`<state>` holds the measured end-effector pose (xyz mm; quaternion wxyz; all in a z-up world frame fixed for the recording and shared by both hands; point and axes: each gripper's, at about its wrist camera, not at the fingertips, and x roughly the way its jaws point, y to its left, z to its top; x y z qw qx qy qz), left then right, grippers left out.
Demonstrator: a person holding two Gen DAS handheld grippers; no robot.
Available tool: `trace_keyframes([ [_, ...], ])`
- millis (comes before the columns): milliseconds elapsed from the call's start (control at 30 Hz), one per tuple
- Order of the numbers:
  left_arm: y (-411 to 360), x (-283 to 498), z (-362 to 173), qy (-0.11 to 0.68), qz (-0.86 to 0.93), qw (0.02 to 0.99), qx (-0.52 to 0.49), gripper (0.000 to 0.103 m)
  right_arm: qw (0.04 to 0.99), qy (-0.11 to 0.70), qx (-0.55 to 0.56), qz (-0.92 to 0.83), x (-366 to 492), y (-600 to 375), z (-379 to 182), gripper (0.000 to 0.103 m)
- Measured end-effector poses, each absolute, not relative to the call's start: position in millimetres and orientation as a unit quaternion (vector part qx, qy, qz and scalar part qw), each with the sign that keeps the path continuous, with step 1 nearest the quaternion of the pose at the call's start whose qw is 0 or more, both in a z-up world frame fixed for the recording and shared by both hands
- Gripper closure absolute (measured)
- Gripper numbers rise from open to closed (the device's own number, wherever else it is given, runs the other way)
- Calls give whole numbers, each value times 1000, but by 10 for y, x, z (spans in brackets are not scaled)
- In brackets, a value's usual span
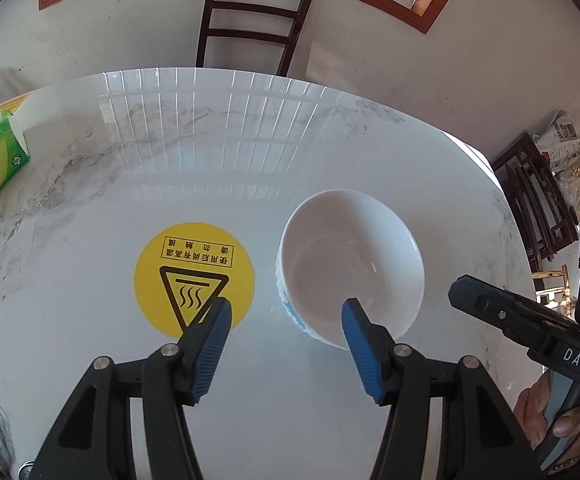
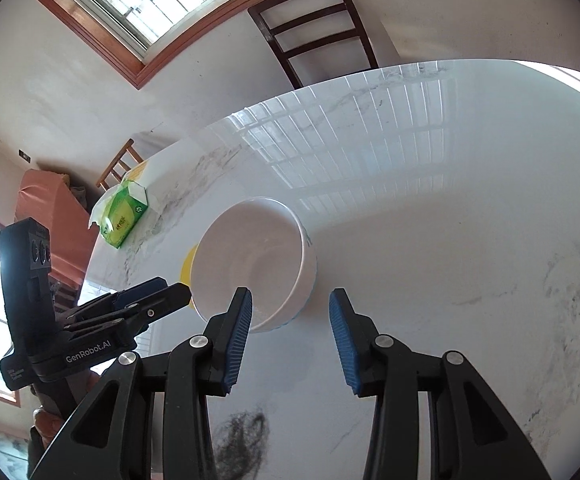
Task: Organize plates and bowls
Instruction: 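Move both grippers to the white bowl printed 'Dog', then close both grippers on the rim of the Dog bowl, then carry the held Dog bowl over the Rabbit bowl in the pink bowl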
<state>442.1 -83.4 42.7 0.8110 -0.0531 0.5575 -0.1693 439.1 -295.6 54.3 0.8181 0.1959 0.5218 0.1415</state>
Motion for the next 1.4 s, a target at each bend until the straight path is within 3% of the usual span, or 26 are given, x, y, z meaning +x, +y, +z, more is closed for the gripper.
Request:
trace_keyframes([
  [733, -1212, 4554, 204, 576, -125, 807, 35, 45, 803, 565, 149, 121, 4706, -2766, 218, 66],
  [767, -1213, 4566, 180, 580, -124, 805, 32, 46, 801, 568, 145, 121, 4722, -2749, 185, 68],
  [833, -1214, 4591, 110, 589, -120, 798, 27, 65, 795, 578, 135, 122, 4741, -2716, 114, 83],
  [867, -1202, 4611, 73, 597, -121, 793, 23, 81, 795, 578, 139, 122, 4740, -2721, 95, 83],
  [900, -1189, 4632, 31, 605, -116, 788, 18, 86, 793, 578, 141, 128, 4744, -2716, 84, 86],
  [1400, -1167, 4332, 261, 576, -95, 812, 14, 88, 791, 579, 144, 134, 4506, -2708, 197, 90],
])
